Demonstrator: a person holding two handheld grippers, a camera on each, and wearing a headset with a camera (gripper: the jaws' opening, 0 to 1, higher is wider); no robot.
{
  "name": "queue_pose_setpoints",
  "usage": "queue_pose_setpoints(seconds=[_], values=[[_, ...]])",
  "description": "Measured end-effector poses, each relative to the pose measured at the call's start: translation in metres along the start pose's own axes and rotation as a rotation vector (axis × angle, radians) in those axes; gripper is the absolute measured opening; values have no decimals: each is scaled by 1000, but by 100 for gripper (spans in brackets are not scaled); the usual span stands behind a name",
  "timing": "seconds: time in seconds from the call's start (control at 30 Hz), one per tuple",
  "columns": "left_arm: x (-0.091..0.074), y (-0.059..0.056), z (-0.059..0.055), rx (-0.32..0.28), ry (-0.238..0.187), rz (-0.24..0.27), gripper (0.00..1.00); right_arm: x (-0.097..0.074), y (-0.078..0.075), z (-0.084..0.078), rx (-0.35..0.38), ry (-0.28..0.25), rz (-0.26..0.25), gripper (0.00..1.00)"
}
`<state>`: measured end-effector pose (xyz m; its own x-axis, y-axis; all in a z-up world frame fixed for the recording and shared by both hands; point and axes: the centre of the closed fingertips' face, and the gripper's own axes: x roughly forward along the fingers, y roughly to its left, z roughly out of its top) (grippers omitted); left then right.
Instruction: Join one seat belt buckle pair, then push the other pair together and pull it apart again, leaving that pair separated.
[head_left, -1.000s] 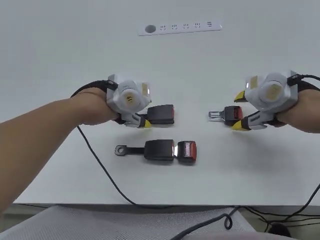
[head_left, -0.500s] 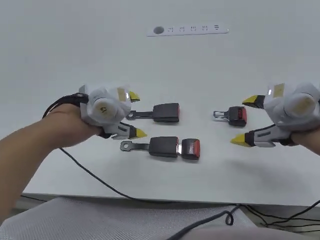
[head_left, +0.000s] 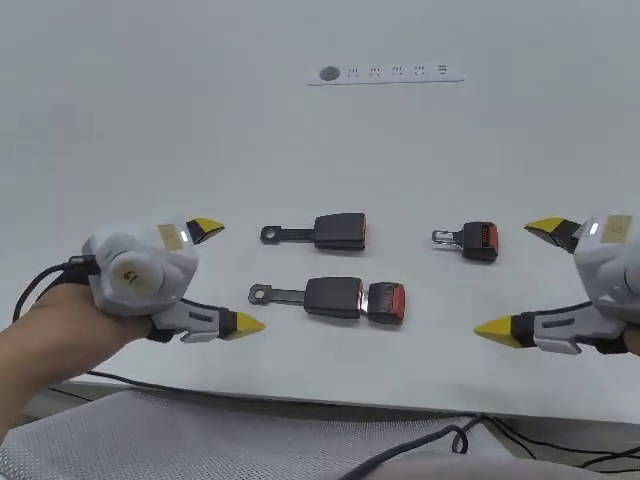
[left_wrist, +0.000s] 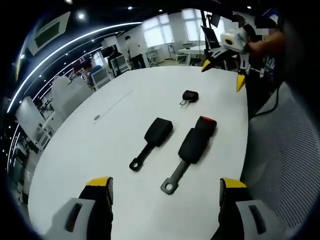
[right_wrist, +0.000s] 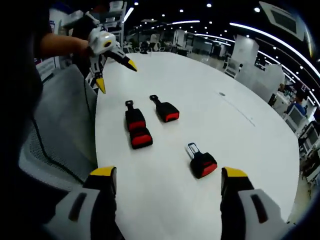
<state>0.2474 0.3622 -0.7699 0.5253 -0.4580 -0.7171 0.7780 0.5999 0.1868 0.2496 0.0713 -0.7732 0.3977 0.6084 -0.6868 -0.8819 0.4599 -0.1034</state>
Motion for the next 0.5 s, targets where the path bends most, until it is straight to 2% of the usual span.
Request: queue_pose_setpoints(seconds=[0.1,0.13,0.17,0.33,0.5], values=[[-7,5,-7,-55,-6,26,97,-4,1,-4,31,-6,-22,95],[-9,8,-9,-66,-9,40,100,-5,0,-4,63,-13,-44,98],[-11,9,-11,-73,-8,44,100,-6,-2,-4,76,-18,-56,100],[-20,11,-9,-104,-39,54,100,-11,-3,-4,108,-31,-81,100],[-19,10,-12,-116,-33,63,100,-10,0,-2,118,-37,-91,100]])
